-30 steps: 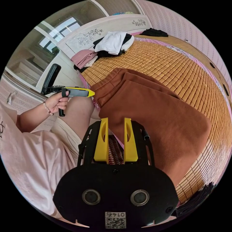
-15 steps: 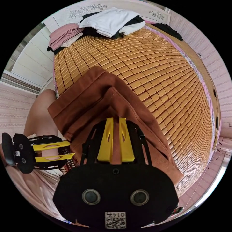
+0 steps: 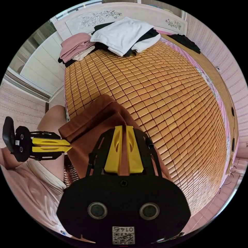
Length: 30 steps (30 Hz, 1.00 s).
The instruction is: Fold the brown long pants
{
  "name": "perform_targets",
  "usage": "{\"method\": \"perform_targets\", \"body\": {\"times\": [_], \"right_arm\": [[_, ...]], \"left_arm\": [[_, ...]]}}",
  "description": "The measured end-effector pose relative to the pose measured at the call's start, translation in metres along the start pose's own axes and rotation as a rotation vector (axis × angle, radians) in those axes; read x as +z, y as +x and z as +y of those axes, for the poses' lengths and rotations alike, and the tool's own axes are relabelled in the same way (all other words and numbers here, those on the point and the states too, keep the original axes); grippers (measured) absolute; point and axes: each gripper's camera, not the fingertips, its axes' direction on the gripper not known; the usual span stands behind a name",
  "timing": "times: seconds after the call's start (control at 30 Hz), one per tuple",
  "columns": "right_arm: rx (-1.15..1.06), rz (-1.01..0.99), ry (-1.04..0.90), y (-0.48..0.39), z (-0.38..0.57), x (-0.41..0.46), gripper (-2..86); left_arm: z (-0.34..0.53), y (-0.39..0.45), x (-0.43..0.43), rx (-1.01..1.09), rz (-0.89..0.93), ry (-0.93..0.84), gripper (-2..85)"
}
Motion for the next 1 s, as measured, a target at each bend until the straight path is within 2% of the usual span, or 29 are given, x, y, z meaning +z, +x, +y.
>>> {"method": "perform_targets", "body": {"times": [0.2,0.27,0.43,0.53,0.7,0.77,1.0], "right_arm": [[-0.151,0.081,0.016,-0.007,-0.019,-0.022,8.1],[-0.221,0.058,-0.037,-0.009,-0.025,-0.013,7.5],[-0.231,0.019,-0.048,0.001,-0.032,-0.024,8.5],[-0.204,-0.117,-0.064,0.019,-0.038,-0.034,11.1],[-0.309,-0.071,-0.179,0.010,-0.039,-0.025,6.6],[-0.363,-0.044,-0.125,0.006,-0.026,-0.047,2.7],[-0.475,-0.022,0.142,0.001,0.054,-0.139,0.5]], "left_arm": [[0.003,-0.006,-0.015,0.018,0.098,0.021,5.6],[0.004,-0.010,-0.010,0.012,0.121,0.000,7.3],[0.005,-0.009,-0.002,0.018,0.118,-0.020,8.2],[0.005,-0.006,0.002,0.028,0.118,-0.023,9.4],[0.006,-0.006,0.004,0.031,0.111,-0.021,10.0],[0.008,-0.008,0.002,0.038,0.128,-0.013,10.4],[0.015,-0.007,-0.020,0.117,0.144,0.103,12.3]]}}
